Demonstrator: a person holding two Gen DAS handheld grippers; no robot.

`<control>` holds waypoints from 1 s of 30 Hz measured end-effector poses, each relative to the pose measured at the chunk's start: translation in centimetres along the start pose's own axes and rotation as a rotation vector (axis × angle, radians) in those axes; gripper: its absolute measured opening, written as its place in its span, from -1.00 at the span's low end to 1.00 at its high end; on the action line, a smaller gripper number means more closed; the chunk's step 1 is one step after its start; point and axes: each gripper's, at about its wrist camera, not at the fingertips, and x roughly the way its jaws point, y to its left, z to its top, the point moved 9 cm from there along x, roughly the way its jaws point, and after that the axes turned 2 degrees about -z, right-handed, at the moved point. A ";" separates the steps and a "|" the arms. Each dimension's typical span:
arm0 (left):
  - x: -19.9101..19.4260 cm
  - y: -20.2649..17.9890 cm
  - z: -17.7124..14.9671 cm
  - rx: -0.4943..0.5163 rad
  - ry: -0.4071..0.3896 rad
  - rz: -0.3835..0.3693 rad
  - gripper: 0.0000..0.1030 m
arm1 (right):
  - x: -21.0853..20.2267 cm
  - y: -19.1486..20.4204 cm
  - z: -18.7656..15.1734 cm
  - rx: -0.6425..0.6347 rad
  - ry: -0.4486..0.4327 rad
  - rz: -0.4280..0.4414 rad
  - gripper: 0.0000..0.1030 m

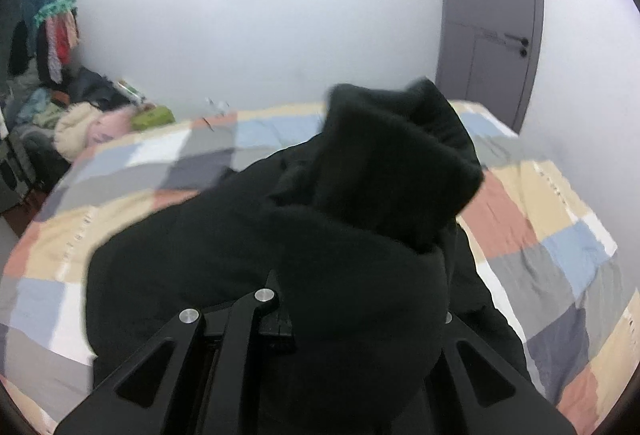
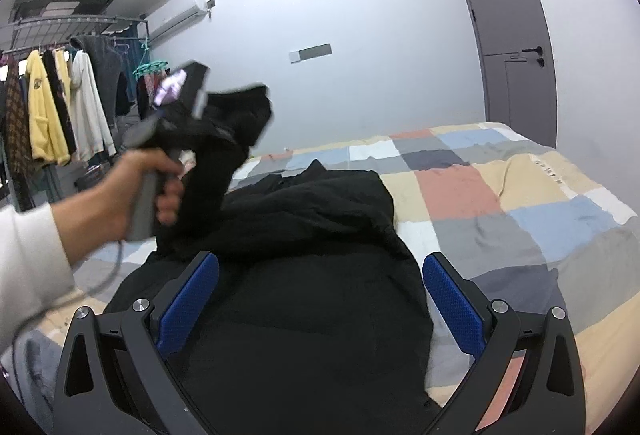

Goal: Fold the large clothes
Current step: 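Lift the sleeve with the left gripper and fold it across the jacket front, release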

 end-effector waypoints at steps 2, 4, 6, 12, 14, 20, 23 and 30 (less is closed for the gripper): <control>2.0 -1.8 -1.3 0.004 0.023 -0.009 -0.83 | 0.4 -0.4 -0.2 0.012 0.010 0.010 0.99; 3.6 -2.2 -2.2 0.020 0.044 -0.004 -0.83 | 0.7 -0.6 -0.4 0.020 0.018 0.017 0.99; 5.0 -3.0 -3.3 0.017 0.063 -0.008 -0.83 | 1.0 -0.8 -0.5 0.026 0.028 0.024 0.99; 8.8 -4.8 -5.6 0.025 0.141 -0.004 -0.83 | 2.0 -1.6 -0.9 0.046 0.047 0.036 0.99; 9.2 -4.6 -5.8 0.028 0.149 0.002 -0.83 | 2.3 -1.8 -1.0 0.051 0.054 0.038 0.99; 7.9 -2.6 -5.8 0.003 0.163 0.009 -0.80 | 3.0 -2.2 -1.1 0.065 0.069 0.032 0.99; 6.1 -2.3 -5.4 -0.063 0.143 -0.005 -0.77 | 2.6 -2.1 -0.9 0.056 0.054 0.029 0.99; 2.2 -1.7 -4.6 -0.072 0.094 -0.007 -0.53 | 2.0 -1.9 -1.0 0.032 0.045 0.016 0.99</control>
